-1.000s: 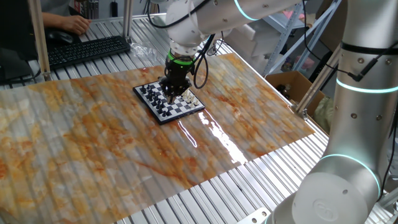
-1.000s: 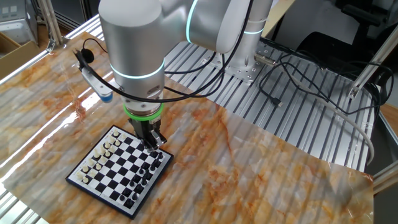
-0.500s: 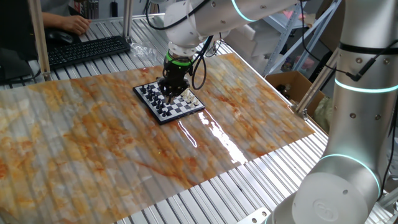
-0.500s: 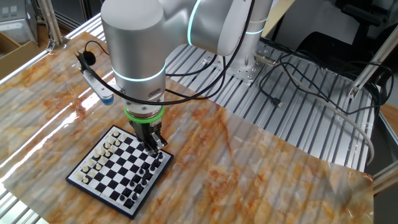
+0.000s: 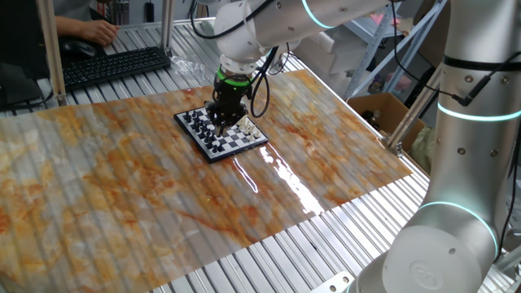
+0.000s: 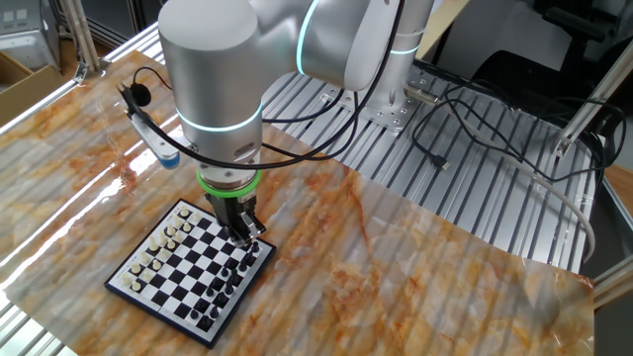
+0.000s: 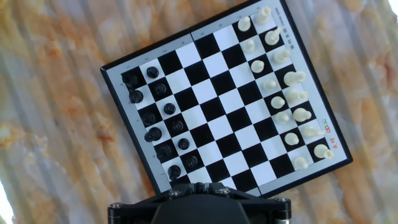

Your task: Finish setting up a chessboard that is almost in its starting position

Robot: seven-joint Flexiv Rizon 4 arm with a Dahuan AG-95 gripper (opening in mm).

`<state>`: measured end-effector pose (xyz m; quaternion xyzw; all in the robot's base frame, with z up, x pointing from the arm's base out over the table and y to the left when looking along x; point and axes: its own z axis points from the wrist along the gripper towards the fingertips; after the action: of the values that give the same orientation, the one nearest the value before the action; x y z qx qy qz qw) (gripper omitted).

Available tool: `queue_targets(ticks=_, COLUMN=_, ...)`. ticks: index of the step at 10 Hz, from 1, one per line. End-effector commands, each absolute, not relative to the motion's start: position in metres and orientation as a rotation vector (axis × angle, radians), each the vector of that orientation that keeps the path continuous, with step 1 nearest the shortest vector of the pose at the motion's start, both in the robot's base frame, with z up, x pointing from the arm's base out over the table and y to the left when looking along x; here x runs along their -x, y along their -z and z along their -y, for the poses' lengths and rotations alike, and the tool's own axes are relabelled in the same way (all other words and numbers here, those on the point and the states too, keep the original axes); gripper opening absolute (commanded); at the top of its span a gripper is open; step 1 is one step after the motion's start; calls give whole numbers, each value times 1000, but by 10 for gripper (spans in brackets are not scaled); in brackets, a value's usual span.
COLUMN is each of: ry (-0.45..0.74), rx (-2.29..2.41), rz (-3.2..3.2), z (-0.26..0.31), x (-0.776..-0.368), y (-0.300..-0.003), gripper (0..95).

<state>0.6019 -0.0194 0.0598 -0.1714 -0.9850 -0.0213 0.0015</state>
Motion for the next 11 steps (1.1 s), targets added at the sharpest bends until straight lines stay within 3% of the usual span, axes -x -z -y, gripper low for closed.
queue_targets(ticks=1, ry=69, rx=537, rz=3090, z=20, x=-602, y=-60, gripper=0)
queue_targets(ticks=11, ry=49, rx=530, rz=3052, z=19, x=-601, y=-59, gripper=0)
